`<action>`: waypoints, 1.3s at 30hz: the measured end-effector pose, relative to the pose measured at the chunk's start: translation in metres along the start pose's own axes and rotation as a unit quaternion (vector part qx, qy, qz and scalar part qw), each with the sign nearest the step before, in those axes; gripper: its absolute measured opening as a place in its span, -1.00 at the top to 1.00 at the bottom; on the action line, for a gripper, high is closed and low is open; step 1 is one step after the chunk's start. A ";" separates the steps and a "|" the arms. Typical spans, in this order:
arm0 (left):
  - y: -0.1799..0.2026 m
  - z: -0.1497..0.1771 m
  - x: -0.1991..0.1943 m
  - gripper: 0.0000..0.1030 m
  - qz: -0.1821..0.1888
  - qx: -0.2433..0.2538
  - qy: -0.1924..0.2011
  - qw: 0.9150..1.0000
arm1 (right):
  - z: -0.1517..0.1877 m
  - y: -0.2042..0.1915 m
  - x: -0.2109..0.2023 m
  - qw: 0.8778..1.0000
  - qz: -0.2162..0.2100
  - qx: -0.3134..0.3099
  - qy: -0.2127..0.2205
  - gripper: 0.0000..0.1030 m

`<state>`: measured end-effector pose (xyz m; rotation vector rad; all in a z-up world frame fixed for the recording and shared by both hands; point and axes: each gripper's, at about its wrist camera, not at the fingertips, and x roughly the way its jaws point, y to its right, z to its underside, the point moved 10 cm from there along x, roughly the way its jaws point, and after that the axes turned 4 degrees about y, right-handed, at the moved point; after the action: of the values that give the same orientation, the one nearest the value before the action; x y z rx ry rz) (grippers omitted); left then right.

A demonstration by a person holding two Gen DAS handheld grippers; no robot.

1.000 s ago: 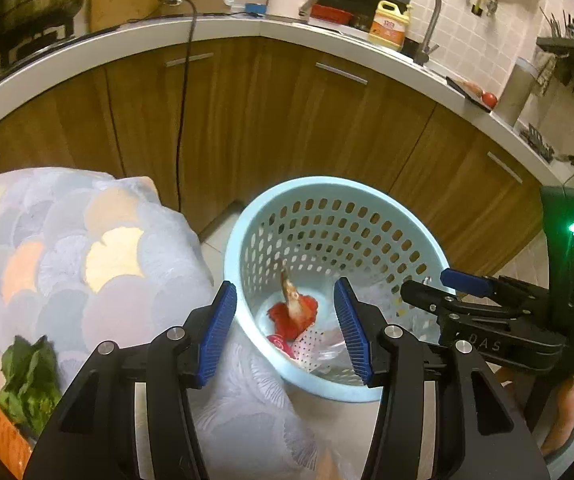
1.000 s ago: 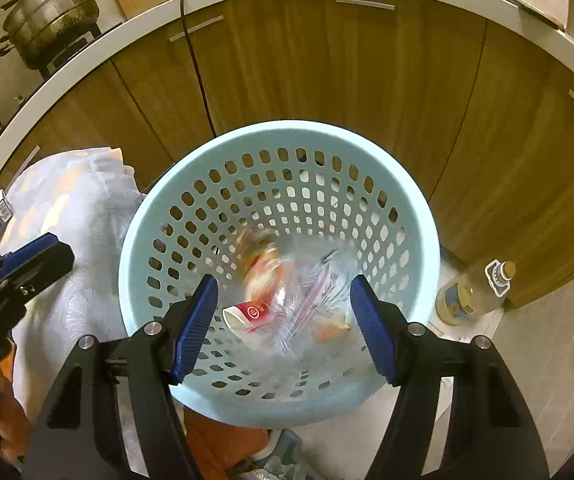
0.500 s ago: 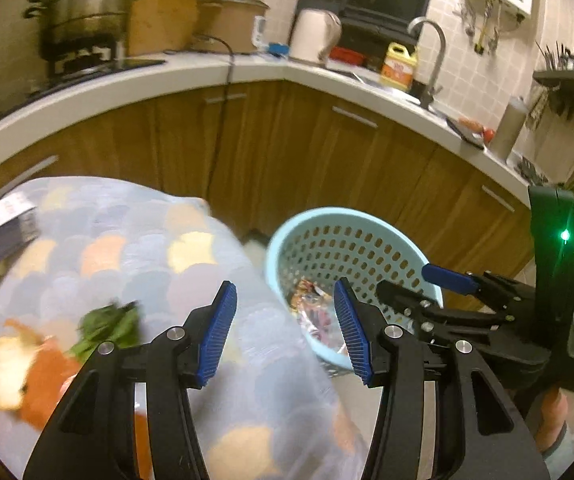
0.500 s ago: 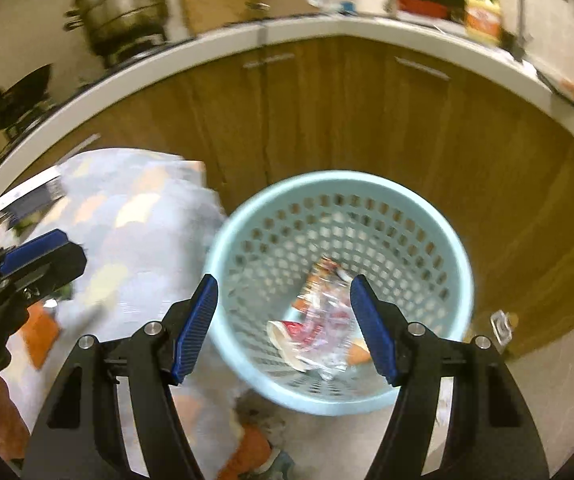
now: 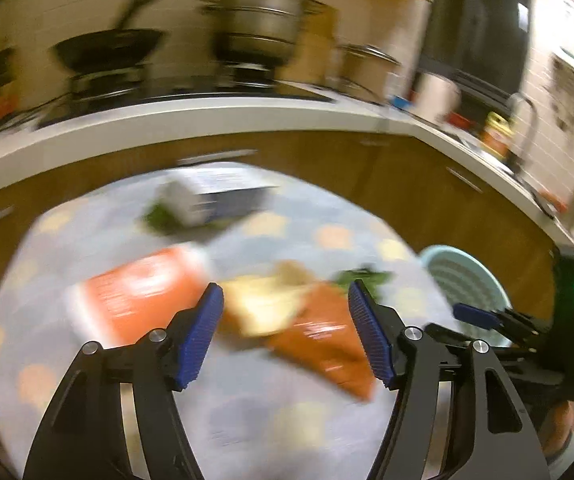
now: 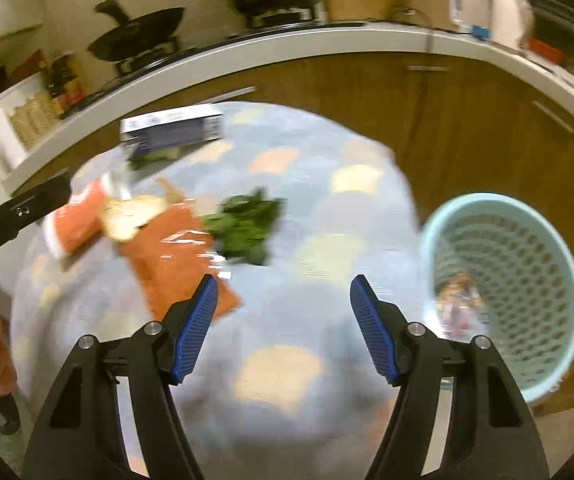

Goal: Collect trash
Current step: 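Move both open tools back over the table toward the orange paper cup, then grasp the orange paper cup with the left tool while the right tool grasps the orange wrapper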

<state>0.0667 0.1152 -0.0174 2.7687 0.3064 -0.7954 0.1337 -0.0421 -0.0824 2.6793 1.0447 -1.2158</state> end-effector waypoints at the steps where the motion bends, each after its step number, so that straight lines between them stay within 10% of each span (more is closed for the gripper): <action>1: -0.015 0.001 -0.005 -0.26 -0.014 -0.012 0.001 1.000 | 0.002 -0.005 0.004 1.000 0.001 -0.003 -0.005 -0.26; 10: -0.091 0.030 0.004 -0.27 -0.047 -0.101 -0.050 0.993 | 0.005 -0.033 0.034 1.000 0.003 -0.015 -0.025 -0.26; 19: -0.040 0.049 0.011 -0.27 0.049 -0.063 -0.079 0.994 | 0.004 -0.032 0.034 1.000 0.002 -0.019 -0.024 -0.28; 26: -0.056 0.055 -0.015 -0.29 0.032 -0.046 -0.074 0.996 | 0.006 -0.031 0.031 0.999 0.002 -0.024 -0.023 -0.28; 31: -0.085 0.022 -0.017 -0.70 -0.015 -0.022 -0.027 0.999 | 0.013 -0.035 0.032 0.999 -0.013 -0.022 -0.035 -0.28; 39: -0.094 0.029 0.054 -0.63 0.000 -0.028 -0.102 0.994 | 0.024 -0.059 0.039 0.997 -0.015 -0.048 -0.053 -0.28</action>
<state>0.0722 0.2030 -0.0873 2.6072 0.2849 -1.0420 0.1021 0.0191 -0.1107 2.5082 1.1030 -1.2627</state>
